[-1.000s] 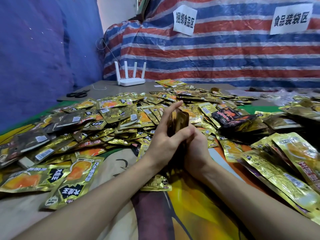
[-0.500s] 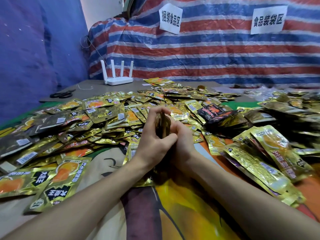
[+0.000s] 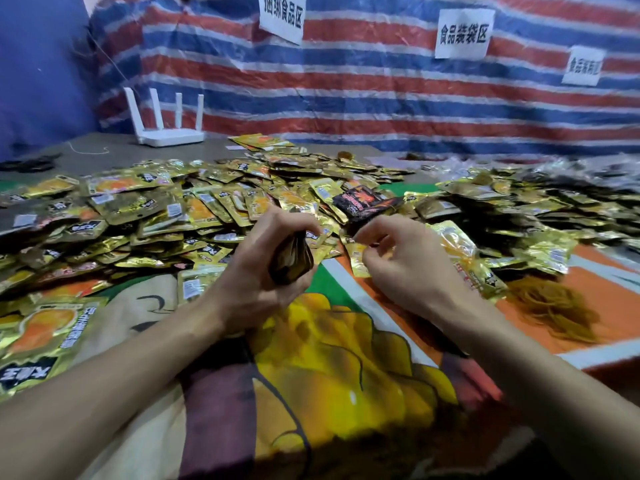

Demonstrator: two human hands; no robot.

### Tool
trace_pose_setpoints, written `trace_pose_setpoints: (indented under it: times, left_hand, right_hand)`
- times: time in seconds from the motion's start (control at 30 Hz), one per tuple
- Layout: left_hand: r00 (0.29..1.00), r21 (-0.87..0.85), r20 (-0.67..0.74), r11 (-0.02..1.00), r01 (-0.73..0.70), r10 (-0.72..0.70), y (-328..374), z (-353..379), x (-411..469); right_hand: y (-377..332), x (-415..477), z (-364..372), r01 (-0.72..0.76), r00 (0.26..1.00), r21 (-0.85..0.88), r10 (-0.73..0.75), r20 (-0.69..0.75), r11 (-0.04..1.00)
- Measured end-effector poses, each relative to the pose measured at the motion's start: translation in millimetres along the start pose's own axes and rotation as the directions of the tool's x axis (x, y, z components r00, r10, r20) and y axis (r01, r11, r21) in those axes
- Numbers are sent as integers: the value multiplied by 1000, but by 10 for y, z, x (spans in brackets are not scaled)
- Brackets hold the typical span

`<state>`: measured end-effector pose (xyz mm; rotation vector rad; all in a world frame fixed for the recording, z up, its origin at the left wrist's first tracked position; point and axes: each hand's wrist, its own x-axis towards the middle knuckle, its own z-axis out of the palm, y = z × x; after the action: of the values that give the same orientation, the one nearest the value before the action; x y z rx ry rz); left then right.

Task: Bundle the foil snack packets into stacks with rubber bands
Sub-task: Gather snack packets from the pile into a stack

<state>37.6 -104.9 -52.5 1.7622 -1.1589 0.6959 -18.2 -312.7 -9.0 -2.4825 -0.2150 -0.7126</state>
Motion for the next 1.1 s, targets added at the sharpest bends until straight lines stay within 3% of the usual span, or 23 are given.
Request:
trace_pose_setpoints:
  times: [0.07,0.17,0.33,0.47,0.63,1.1]
  left_hand:
    - [1000,-18,-3,1000,11,-11,9,-11,-10]
    - [999,-37,-18,999,37,-38,40,-35,-5]
    - [997,-39,-6,996,77,-78,76,-31,14]
    - [996,-40,-11,996,85,-85,70,-44,12]
    - [996,-33,-6,995,89,-89,75,-53,10]
    - [998,-11,-19,998,66,-66,37,-54,-10]
  right_hand:
    - [193,-27,-260,-110,993,-251,120,23,962]
    - [547,-8,-693,-264,903,-575,408,136,775]
    - [1002,91,-1098,-233,842,-786,523,131,573]
    - [1251,66,-1045,-185,788,-836,587,188,516]
    - [1314,64,-1004,-147,835,-851,525,167,505]
    - [815,20,-1020,-292,897,-765,442,-11,573]
